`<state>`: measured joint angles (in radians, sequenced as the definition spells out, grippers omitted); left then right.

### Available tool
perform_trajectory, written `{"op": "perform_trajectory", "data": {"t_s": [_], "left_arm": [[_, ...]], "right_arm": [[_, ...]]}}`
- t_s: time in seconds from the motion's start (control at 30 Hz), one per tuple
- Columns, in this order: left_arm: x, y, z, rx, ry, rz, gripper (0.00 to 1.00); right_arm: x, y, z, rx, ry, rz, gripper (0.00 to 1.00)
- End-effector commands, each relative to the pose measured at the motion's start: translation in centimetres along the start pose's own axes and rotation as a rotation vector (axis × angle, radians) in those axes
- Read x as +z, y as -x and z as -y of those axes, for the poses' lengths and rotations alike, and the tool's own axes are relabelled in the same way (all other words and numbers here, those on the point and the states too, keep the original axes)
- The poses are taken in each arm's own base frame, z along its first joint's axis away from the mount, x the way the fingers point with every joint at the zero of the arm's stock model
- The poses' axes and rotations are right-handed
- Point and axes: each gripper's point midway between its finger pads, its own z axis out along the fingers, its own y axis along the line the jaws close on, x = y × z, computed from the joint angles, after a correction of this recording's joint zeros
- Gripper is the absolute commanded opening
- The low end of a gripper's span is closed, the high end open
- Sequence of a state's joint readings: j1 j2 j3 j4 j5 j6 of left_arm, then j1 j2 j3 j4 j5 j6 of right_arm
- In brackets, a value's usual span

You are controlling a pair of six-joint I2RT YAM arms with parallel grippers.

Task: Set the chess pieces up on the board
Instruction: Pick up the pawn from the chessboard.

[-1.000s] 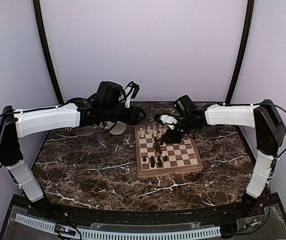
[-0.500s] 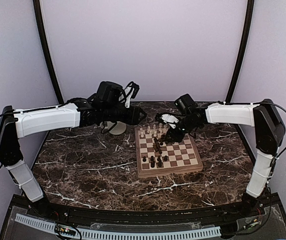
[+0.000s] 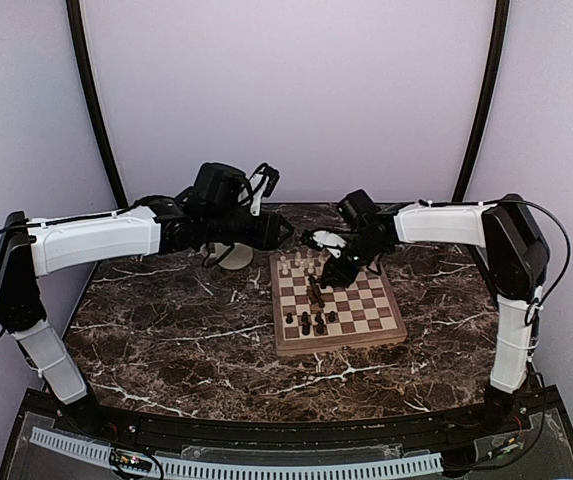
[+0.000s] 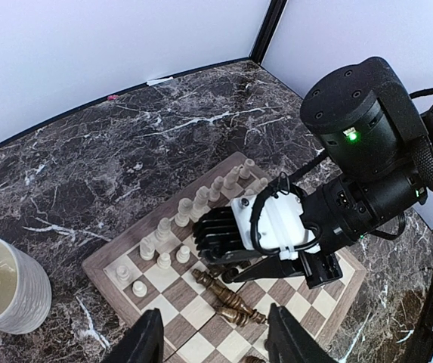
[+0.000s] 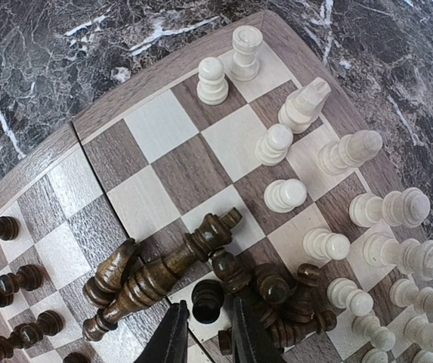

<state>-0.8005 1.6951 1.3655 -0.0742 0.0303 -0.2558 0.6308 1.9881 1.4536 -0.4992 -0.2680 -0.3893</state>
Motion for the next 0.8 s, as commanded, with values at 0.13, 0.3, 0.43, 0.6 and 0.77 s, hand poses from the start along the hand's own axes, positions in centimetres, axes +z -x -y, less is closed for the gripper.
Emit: {"op": "perform_trajectory", "data": {"t_s": [0.13,0.3,0.43,0.6,0.77], "left_arm": [[-1.23,1.53,0.63,0.009,-0.024,0.036,0.49],[-1.08,1.4,0.67,0.008,-0.028,0.03,0.49],[-0.97,1.27,0.7,0.007,-0.029,0.025,0.49],[-0.86,1.18,0.71,0.008,-0.03,0.02,0.5],[-0.81,1.15,0.68,0.01,-0.029,0.016,0.5]], "right_arm": [[0.46,0.67,-0.68,0.002,0.036,0.005,0.18],[0.65,0.47,-0.57,0.004,0.027,-0.004,0.2],[0.75,0.48,-0.44,0.007,0.017,-0.007,0.19],[0.64,0.61,-0.46,0.006,0.016,-0.004,0.12],[0.01,0.98,-0.61,-0.001,0.018,0.007,0.05]]}}
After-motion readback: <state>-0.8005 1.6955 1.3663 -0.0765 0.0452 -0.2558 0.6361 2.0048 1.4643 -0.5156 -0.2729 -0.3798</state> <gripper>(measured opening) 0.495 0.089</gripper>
